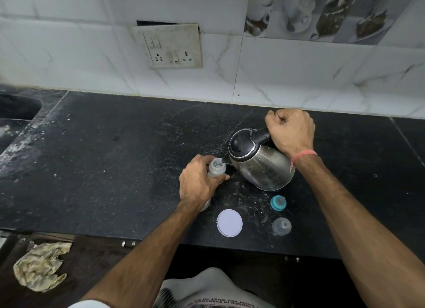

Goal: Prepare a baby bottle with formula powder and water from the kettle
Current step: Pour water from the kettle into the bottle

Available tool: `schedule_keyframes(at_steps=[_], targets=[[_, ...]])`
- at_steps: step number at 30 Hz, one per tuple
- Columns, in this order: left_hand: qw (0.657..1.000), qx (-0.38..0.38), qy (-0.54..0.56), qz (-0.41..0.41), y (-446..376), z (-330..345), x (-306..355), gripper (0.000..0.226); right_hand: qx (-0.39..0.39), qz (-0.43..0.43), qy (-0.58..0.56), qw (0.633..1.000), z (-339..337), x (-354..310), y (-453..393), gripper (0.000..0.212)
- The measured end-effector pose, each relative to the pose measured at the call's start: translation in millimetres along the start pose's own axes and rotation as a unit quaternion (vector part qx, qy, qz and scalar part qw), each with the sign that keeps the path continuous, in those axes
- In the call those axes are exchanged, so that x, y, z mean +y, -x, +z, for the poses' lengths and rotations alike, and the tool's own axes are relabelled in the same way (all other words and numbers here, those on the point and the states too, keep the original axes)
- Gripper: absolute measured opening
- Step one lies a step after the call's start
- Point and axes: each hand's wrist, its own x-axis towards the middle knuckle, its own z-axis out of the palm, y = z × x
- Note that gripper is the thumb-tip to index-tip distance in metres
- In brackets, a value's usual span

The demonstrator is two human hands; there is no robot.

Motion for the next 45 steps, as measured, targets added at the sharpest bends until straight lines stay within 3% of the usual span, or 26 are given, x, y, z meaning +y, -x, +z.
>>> schedule_keyframes(at_steps=[45], targets=[[1.0, 0.008, 0.007, 0.008, 0.3, 1.3, -1.9, 0.054, -0.005, -0.013, 0.004, 1.0, -1.4, -1.9, -2.7, 0.056]])
